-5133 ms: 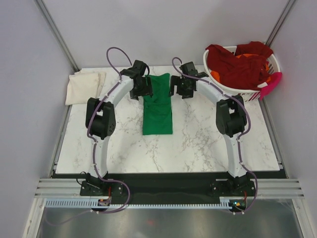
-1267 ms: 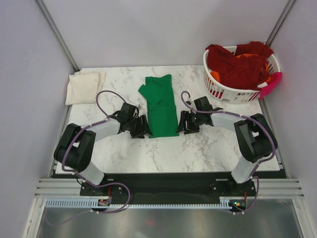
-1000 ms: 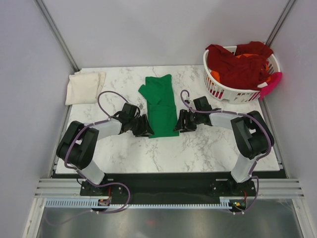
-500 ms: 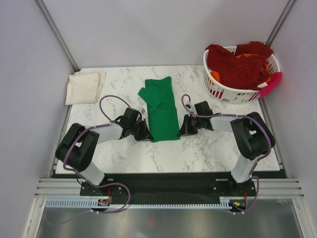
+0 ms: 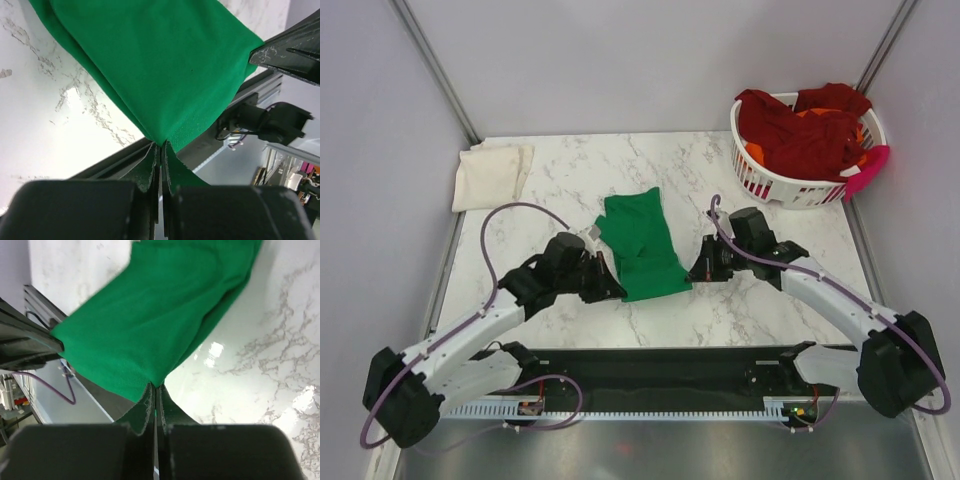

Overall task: Fold and stack the t-shirts
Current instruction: Fold the tshirt

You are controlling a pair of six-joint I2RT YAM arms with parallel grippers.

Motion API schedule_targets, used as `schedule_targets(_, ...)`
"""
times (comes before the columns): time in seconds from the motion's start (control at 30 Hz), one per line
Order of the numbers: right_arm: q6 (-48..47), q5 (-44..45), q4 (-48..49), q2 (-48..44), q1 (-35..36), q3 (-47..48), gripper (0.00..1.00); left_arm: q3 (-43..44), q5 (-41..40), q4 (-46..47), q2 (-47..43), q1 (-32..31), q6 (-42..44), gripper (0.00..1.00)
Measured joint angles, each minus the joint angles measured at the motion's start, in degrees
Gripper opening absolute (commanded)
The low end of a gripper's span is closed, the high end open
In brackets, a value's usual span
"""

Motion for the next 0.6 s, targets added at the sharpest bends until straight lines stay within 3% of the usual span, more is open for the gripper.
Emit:
schedule_targets(0.23,-0.6,1.9,-8.2,2.6,0.3,16.2,0.00,12.3,-4.8,-10.6,-0.5,-0.1,-1.2,0.02)
schedule_targets(0.4,-2.6,4.0,-10.7,11.8,0.3,28.2,0.00,21.3,-7.4,-14.3,7.0,2.1,-0.4,0.02)
schedule_targets(0.6,-4.5,6.0,-13.1,23.7,0.1,39.3,0.00,29.6,-7.7,-17.0,17.3,9.1,2.6,0.02)
